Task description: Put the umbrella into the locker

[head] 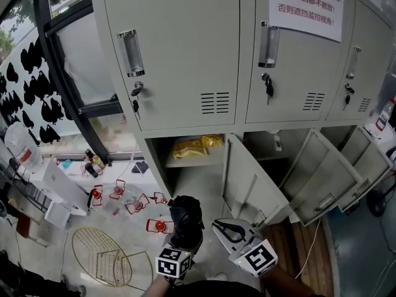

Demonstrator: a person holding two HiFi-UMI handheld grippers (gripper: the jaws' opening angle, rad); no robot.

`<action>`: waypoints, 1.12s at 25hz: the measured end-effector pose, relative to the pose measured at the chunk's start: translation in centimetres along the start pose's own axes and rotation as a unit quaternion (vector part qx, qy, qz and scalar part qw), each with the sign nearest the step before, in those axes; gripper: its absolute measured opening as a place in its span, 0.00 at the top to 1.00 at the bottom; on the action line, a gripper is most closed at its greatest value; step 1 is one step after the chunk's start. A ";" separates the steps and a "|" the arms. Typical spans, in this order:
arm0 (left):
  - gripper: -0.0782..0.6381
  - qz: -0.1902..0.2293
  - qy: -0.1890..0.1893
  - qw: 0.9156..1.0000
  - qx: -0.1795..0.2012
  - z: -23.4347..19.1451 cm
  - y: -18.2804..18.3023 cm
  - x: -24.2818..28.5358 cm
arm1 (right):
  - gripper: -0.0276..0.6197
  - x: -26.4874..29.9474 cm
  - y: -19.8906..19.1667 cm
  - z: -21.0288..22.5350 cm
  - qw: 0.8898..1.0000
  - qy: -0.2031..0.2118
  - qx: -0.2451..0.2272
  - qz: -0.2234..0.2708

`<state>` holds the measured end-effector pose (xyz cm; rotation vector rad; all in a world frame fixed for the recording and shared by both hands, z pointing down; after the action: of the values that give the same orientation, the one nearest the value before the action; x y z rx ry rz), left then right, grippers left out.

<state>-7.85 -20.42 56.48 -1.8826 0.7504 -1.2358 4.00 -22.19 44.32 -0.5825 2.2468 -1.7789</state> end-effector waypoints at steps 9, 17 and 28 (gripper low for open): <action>0.52 -0.023 -0.016 1.000 -0.003 -0.3 -0.5 1.4 | 0.89 -0.2 -0.3 0.3 1.000 -0.007 0.004 -0.004; 0.52 -0.039 -0.020 0.999 -0.006 -2.2 -0.4 2.7 | 0.89 1.8 -0.5 0.5 1.000 -0.002 0.006 -0.007; 0.52 -0.067 -0.032 0.997 -0.029 -6.1 0.0 6.4 | 0.89 5.8 -0.8 2.4 1.000 -0.002 0.005 -0.021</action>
<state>-11.17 -27.13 61.22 -2.0387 0.6399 -1.2405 -0.12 -27.02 44.88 -0.6360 2.2374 -1.8051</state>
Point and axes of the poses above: the fingertips, and each gripper's own axes: x forward along the fingers, z to its right, y out of its top, the point moved 4 cm from there along -x, backward along the fingers, and after that the axes turned 5 degrees about -x, right-handed, at the moved point
